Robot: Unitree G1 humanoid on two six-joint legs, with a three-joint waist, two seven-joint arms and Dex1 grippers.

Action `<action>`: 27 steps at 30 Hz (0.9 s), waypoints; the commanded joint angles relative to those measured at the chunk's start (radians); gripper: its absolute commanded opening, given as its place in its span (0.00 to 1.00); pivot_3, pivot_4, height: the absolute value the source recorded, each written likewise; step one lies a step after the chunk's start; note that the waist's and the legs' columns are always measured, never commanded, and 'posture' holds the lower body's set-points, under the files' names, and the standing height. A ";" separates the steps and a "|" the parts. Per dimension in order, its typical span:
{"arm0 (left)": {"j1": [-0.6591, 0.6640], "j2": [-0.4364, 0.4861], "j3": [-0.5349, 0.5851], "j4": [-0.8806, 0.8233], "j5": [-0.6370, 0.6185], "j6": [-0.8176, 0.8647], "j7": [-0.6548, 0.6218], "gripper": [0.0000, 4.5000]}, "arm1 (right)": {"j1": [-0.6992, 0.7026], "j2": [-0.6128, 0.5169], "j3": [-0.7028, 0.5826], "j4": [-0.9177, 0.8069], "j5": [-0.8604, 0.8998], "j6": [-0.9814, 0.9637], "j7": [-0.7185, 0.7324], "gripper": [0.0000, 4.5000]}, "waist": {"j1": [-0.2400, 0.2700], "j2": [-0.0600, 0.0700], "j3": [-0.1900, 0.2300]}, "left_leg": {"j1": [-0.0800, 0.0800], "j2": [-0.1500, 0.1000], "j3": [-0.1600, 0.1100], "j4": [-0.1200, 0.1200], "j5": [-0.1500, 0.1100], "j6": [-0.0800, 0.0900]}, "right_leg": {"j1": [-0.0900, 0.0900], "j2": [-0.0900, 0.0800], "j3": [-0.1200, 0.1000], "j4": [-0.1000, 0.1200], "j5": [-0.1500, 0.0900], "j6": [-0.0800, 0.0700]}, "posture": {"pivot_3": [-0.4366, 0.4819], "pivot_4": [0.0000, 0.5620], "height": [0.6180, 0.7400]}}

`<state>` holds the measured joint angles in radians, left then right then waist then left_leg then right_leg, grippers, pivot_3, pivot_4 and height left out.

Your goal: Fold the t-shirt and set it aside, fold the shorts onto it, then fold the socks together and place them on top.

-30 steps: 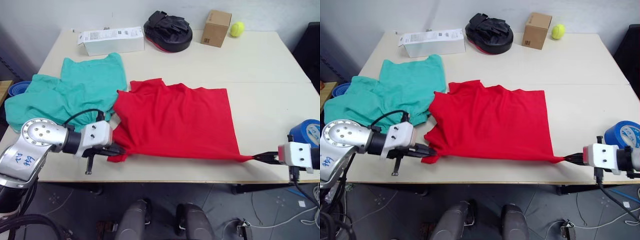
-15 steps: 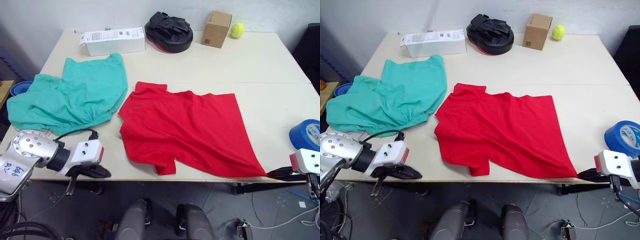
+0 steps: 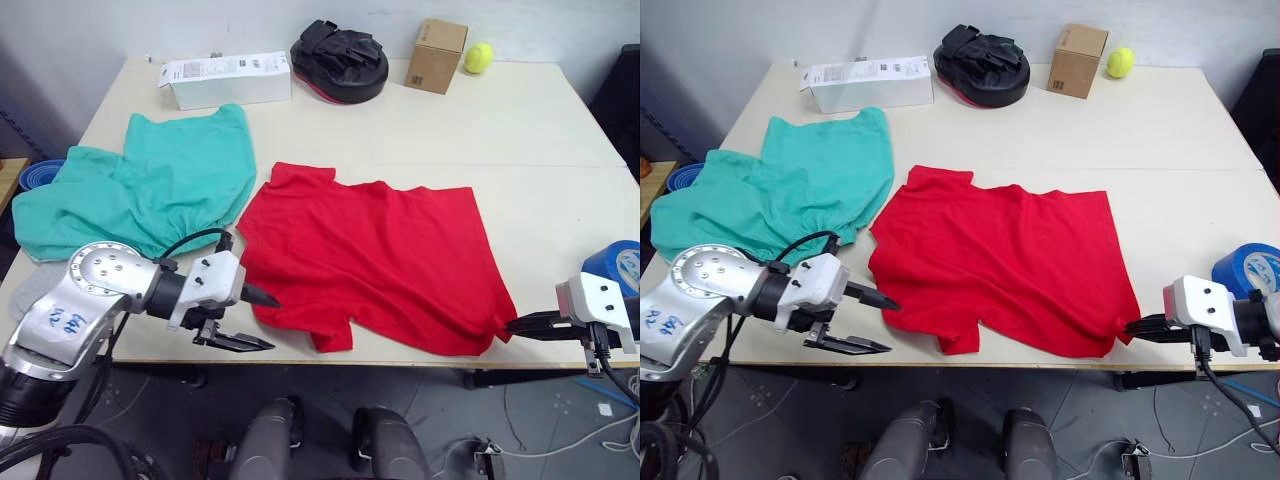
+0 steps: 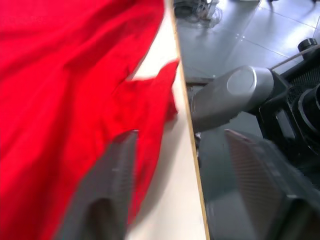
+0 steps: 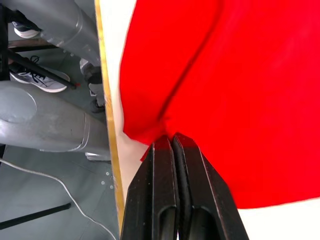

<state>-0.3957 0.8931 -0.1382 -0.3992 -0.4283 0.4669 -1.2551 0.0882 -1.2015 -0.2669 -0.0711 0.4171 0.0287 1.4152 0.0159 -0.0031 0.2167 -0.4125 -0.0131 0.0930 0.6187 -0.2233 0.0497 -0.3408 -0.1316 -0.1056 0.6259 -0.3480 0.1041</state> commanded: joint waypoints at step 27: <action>-0.188 -0.284 -0.281 0.248 0.264 -0.286 -0.044 0.15 | -0.006 0.060 0.004 -0.068 -0.016 0.050 -0.014 0.00 | 0.009 0.000 0.000 | -0.009 0.000 -0.001 0.010 0.000 0.009 | -0.003 0.000 -0.002 0.000 0.002 0.002 | 0.48 0.27 1.00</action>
<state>-0.5806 0.6203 -0.4233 -0.1377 -0.1483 0.1857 -1.2918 0.0839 -1.1483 -0.2454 -0.1173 0.3962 0.0829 1.4043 0.0253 -0.0031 0.2167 -0.4214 -0.0128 0.0919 0.6293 -0.2230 0.0588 -0.3439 -0.1316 -0.1076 0.6261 -0.3461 0.1066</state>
